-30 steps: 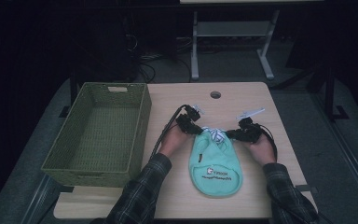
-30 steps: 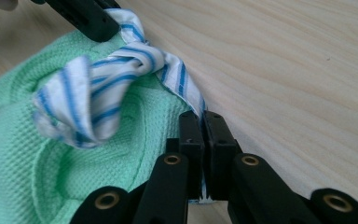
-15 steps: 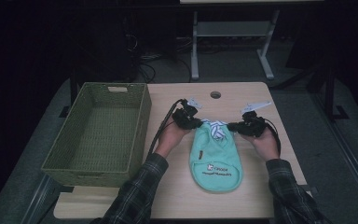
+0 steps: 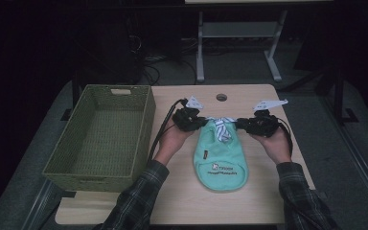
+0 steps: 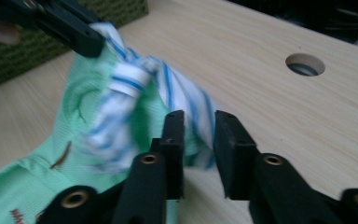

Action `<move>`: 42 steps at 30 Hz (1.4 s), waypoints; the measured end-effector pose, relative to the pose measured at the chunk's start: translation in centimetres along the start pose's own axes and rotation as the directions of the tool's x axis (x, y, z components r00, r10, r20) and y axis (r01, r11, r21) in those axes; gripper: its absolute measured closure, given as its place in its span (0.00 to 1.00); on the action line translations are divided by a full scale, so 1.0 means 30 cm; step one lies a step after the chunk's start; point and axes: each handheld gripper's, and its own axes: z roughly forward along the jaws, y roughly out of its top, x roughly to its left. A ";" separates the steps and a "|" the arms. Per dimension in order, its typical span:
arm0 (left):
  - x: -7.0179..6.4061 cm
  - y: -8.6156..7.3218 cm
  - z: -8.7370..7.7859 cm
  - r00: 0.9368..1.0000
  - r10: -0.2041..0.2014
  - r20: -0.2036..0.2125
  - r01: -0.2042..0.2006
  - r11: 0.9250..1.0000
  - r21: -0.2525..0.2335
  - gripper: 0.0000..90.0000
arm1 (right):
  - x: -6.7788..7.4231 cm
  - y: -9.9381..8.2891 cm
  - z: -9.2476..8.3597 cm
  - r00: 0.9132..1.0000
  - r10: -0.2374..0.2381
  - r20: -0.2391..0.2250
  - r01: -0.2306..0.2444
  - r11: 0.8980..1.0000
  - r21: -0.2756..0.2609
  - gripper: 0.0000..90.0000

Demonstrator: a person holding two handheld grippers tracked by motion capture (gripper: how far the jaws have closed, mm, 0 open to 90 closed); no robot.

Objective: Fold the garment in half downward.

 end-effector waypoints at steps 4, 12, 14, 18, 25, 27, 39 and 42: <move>0.006 -0.009 0.003 1.000 -0.003 0.001 0.003 1.000 -0.002 0.94 | 0.025 -0.015 -0.035 0.999 0.031 -0.031 -0.032 0.999 -0.028 0.82; 0.008 -0.016 0.003 1.000 -0.008 0.004 0.008 1.000 -0.017 0.94 | 0.138 -0.057 0.024 0.992 -0.044 -0.119 0.049 0.998 0.040 1.00; 0.007 -0.015 0.000 1.000 -0.004 0.005 0.004 1.000 -0.019 0.94 | 0.167 -0.067 0.057 0.989 -0.048 -0.141 0.057 0.997 0.060 1.00; 0.006 -0.016 -0.003 1.000 -0.006 0.011 0.006 1.000 -0.027 0.94 | 0.209 -0.097 0.131 0.985 -0.036 -0.171 0.054 0.993 0.101 1.00; -0.005 -0.017 -0.027 1.000 -0.003 0.020 0.004 0.998 -0.057 0.94 | 0.227 -0.125 0.230 0.988 -0.024 -0.150 0.050 0.985 0.168 1.00; -0.007 -0.019 -0.042 1.000 0.009 0.018 -0.007 0.998 -0.060 0.94 | 0.228 -0.134 0.252 0.991 -0.030 -0.128 0.054 0.980 0.189 1.00; -0.073 -0.071 -0.134 0.999 0.040 0.037 -0.036 0.996 -0.087 0.94 | 0.179 -0.138 0.268 0.998 0.000 -0.069 0.012 0.987 0.162 1.00; -0.088 -0.086 -0.136 0.997 0.057 0.047 -0.053 0.995 -0.081 0.94 | 0.173 -0.135 0.269 0.999 0.005 -0.047 0.002 0.987 0.161 1.00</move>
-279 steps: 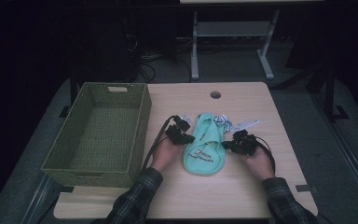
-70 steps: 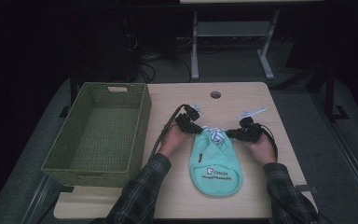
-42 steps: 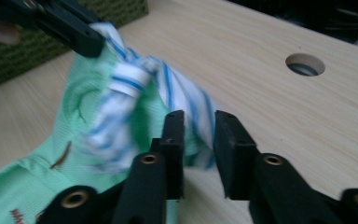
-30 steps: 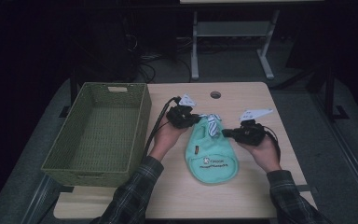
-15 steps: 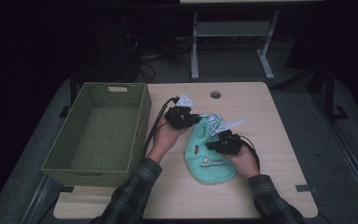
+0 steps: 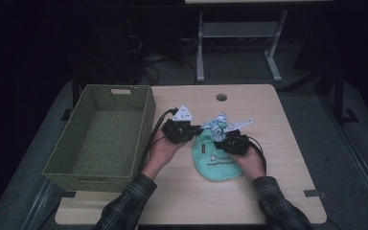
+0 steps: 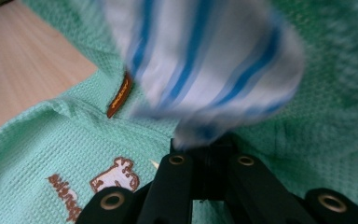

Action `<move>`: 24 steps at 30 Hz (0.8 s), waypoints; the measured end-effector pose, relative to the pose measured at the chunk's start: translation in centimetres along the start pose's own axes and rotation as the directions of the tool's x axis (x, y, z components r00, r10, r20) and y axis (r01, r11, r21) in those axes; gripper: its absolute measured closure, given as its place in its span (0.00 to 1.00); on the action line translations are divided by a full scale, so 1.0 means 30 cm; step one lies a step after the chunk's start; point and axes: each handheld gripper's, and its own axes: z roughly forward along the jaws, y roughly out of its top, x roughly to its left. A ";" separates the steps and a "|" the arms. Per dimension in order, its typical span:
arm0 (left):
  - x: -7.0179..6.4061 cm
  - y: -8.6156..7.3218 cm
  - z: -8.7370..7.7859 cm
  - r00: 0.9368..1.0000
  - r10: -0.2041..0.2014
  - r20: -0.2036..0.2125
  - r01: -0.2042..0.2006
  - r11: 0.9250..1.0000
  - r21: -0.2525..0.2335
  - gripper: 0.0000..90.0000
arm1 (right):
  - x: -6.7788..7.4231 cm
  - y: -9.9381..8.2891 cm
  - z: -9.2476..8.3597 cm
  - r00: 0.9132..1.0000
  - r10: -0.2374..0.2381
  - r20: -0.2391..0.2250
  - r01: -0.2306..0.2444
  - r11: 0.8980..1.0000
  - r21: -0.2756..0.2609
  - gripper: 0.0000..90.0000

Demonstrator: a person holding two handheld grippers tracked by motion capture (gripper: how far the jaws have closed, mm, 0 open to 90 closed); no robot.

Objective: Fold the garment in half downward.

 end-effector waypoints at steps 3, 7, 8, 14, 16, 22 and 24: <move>-0.007 -0.004 0.008 1.000 0.001 0.003 -0.001 1.000 0.002 0.94 | -0.001 -0.005 -0.004 1.000 0.003 0.007 -0.003 1.000 -0.010 1.00; -0.014 -0.003 0.013 1.000 0.017 0.001 -0.017 1.000 0.014 0.94 | 0.010 -0.025 -0.047 1.000 -0.013 0.008 0.013 1.000 -0.007 1.00; -0.017 -0.004 0.015 1.000 0.014 -0.004 -0.014 1.000 0.014 0.94 | 0.011 -0.032 -0.069 1.000 -0.016 0.015 0.016 1.000 -0.005 1.00; -0.017 -0.006 0.014 1.000 0.024 -0.009 -0.024 1.000 0.016 0.94 | 0.031 -0.071 -0.187 1.000 -0.011 -0.005 0.010 0.999 -0.036 1.00; -0.020 -0.005 0.012 1.000 0.022 -0.006 -0.021 1.000 0.016 0.94 | 0.051 -0.086 -0.210 1.000 -0.024 -0.014 0.023 0.999 -0.024 1.00; -0.030 -0.006 0.005 0.999 0.036 -0.001 -0.036 0.999 0.014 0.94 | 0.091 -0.157 -0.245 0.999 -0.047 -0.025 0.048 0.998 0.035 1.00; -0.031 -0.007 0.002 0.999 0.050 -0.003 -0.050 0.999 0.020 0.94 | 0.091 -0.182 -0.259 0.998 -0.047 -0.031 0.049 0.998 0.044 1.00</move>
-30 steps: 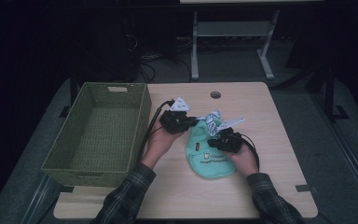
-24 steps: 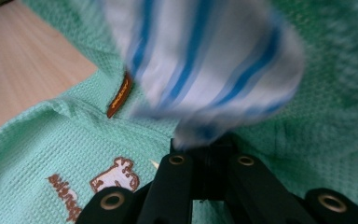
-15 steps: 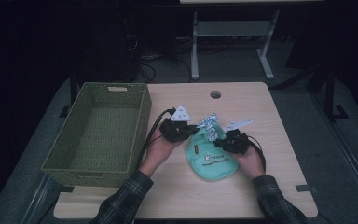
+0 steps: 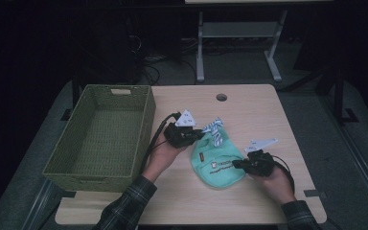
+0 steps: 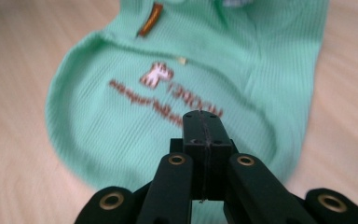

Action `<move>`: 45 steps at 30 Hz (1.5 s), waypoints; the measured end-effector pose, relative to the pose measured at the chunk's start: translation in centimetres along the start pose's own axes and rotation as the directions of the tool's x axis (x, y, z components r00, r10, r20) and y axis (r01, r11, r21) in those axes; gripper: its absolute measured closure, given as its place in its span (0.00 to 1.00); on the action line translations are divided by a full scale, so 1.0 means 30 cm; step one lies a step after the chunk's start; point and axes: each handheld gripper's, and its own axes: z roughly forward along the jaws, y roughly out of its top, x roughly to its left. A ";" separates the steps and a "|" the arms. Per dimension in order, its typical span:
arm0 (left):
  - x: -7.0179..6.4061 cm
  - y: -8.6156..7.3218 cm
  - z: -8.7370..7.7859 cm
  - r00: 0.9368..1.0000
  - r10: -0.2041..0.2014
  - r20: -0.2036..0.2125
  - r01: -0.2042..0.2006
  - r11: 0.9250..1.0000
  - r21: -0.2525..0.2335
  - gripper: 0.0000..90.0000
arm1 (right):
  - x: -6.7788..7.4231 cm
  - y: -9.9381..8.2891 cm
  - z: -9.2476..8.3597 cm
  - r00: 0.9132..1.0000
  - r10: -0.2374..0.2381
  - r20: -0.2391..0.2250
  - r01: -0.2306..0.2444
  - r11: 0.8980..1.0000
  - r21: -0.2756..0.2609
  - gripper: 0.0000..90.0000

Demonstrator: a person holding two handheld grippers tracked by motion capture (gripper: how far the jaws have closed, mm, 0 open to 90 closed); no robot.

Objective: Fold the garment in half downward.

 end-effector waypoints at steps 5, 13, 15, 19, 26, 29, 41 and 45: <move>0.005 -0.003 -0.001 1.000 -0.001 -0.011 0.001 1.000 0.002 0.94 | 0.017 -0.054 -0.033 1.000 0.013 -0.005 -0.013 1.000 0.020 1.00; 0.018 -0.009 -0.015 0.999 -0.005 -0.044 0.005 1.000 0.007 0.94 | 0.030 -0.045 0.013 1.000 -0.002 -0.024 0.003 0.999 0.049 1.00; 0.032 -0.014 -0.028 0.998 -0.010 -0.060 0.010 1.000 0.008 0.94 | 0.031 -0.029 0.030 1.000 -0.014 -0.024 0.015 0.999 0.048 1.00; 0.028 -0.014 -0.044 0.997 -0.018 -0.071 0.018 1.000 -0.004 0.94 | 0.033 0.018 0.074 0.999 -0.030 -0.025 0.032 0.998 0.047 1.00; -0.030 -0.030 -0.054 1.000 0.011 -0.027 -0.011 1.000 0.001 0.94 | 0.028 0.065 0.117 0.999 -0.047 -0.017 0.048 0.998 0.049 1.00; -0.062 -0.038 -0.049 0.999 0.035 -0.010 -0.035 0.999 0.013 0.94 | 0.022 0.064 0.118 0.999 -0.043 -0.019 0.044 0.998 0.041 1.00; -0.181 -0.058 -0.012 0.993 0.075 0.090 -0.076 0.997 0.008 0.94 | 0.017 0.059 0.115 0.999 -0.040 -0.010 0.040 0.999 0.035 1.00; -0.213 -0.078 0.007 0.990 0.084 0.114 -0.088 0.996 0.030 0.94 | 0.016 0.058 0.115 0.999 -0.039 -0.013 0.040 0.999 0.033 1.00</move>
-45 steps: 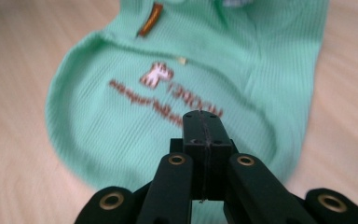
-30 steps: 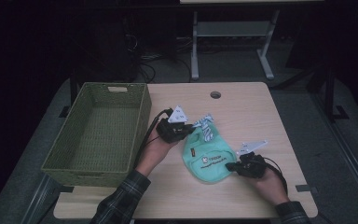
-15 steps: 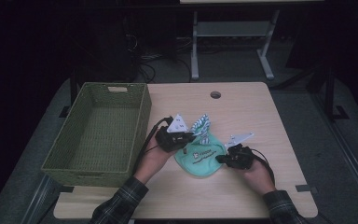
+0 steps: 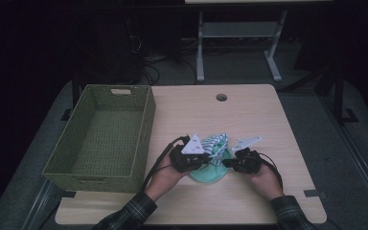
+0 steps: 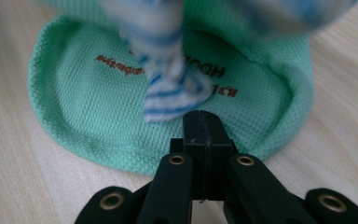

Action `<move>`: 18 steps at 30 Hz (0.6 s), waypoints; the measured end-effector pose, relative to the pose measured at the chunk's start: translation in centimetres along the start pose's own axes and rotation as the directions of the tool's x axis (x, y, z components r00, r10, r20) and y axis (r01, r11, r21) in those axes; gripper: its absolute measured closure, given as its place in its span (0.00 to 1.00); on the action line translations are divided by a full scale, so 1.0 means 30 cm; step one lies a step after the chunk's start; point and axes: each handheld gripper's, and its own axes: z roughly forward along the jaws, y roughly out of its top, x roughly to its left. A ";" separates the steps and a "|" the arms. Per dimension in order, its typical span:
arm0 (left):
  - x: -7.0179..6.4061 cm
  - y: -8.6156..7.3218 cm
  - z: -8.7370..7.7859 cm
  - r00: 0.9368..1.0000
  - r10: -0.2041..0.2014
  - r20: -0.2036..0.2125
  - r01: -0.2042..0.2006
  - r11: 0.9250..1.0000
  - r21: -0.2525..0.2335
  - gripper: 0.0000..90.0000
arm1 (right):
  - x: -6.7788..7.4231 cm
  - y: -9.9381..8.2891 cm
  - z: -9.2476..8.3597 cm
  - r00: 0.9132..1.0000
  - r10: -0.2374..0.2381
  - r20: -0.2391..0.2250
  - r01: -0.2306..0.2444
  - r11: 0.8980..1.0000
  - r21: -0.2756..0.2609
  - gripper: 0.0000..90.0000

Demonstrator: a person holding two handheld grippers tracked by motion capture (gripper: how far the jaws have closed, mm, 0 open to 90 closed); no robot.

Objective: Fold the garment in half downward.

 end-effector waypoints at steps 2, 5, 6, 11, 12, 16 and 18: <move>-0.011 -0.012 0.016 1.000 -0.008 0.016 0.008 1.000 0.011 0.94 | -0.002 -0.001 -0.002 1.000 -0.001 -0.001 0.001 1.000 0.002 1.00; -0.019 -0.027 0.037 0.999 -0.014 0.038 0.013 1.000 0.023 0.94 | -0.008 -0.005 -0.009 1.000 -0.001 0.010 0.001 1.000 -0.002 1.00; -0.021 -0.031 0.043 0.999 -0.014 0.046 0.012 0.999 0.031 0.94 | -0.011 -0.007 -0.015 1.000 0.005 0.011 -0.005 1.000 -0.004 1.00; -0.036 -0.055 0.090 0.995 -0.019 0.095 0.012 0.998 0.068 0.93 | -0.046 -0.025 -0.065 0.999 0.041 0.024 -0.040 0.999 -0.035 1.00; -0.039 -0.060 0.100 0.994 -0.012 0.108 0.003 0.997 0.083 0.93 | -0.053 -0.029 -0.074 0.999 0.044 0.030 -0.043 0.998 -0.040 1.00; -0.059 -0.072 0.136 0.992 0.005 0.125 -0.021 0.992 0.127 0.93 | -0.077 -0.041 -0.105 0.997 0.062 0.051 -0.059 0.997 -0.057 1.00; -0.056 -0.075 0.140 0.992 0.009 0.127 -0.027 0.989 0.143 0.91 | -0.087 -0.045 -0.117 0.996 0.070 0.055 -0.067 0.995 -0.068 1.00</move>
